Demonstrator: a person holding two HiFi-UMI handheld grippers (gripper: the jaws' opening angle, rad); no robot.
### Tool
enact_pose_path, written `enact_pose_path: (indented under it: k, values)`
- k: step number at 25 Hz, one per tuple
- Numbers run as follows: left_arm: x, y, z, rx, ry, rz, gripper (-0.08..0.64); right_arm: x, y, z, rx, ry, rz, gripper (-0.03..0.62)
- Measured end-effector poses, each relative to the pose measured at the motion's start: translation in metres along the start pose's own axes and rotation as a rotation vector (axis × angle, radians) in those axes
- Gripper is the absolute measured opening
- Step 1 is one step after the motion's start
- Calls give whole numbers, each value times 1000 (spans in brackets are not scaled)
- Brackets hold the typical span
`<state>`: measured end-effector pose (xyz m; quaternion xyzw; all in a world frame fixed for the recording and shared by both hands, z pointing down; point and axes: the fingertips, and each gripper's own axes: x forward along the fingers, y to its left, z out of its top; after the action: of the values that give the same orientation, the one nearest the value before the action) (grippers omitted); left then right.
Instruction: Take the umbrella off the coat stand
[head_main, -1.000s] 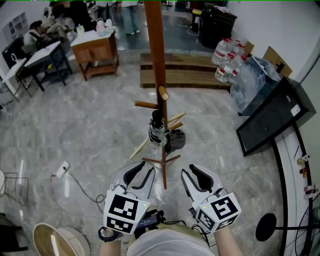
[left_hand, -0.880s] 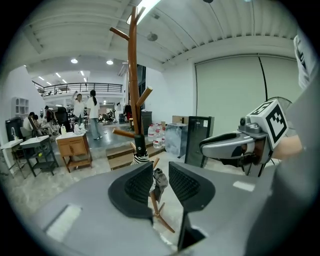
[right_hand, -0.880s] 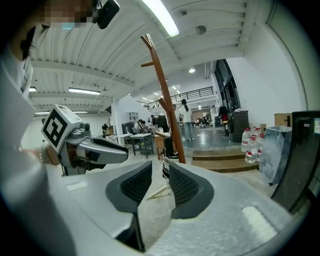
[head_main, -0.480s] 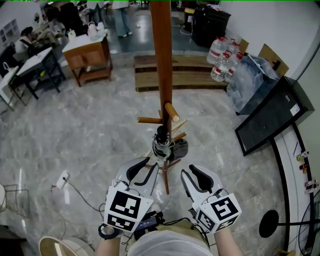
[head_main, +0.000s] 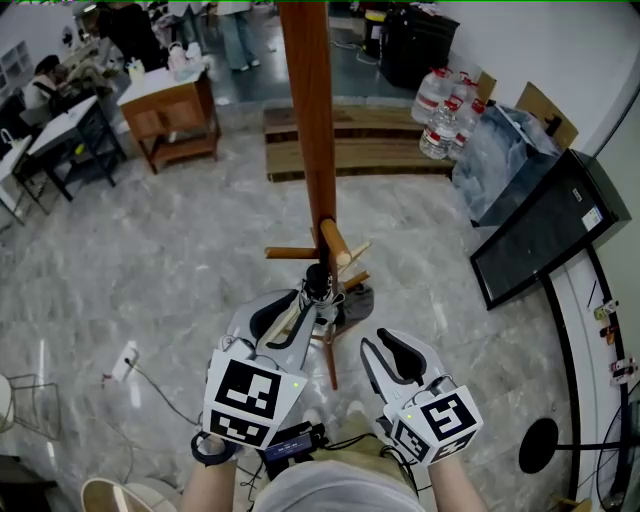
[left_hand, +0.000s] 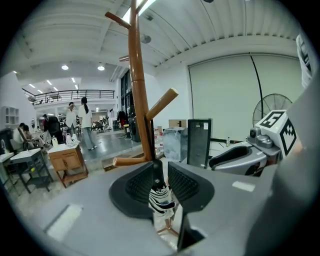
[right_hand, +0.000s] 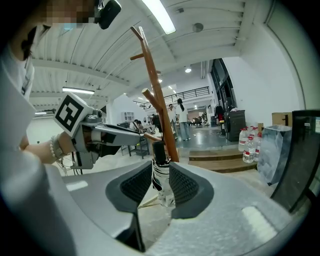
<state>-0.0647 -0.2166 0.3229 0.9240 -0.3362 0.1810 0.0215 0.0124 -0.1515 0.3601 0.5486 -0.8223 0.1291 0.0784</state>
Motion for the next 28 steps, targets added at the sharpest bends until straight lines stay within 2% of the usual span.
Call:
enact_pose_path:
  k: [13, 28]
  values:
    - [32, 22, 32, 2, -19, 85, 89, 21, -22, 3, -18, 25, 90, 103]
    - [49, 31, 37, 18, 14, 187, 61, 31, -43, 7, -28, 33, 170, 103]
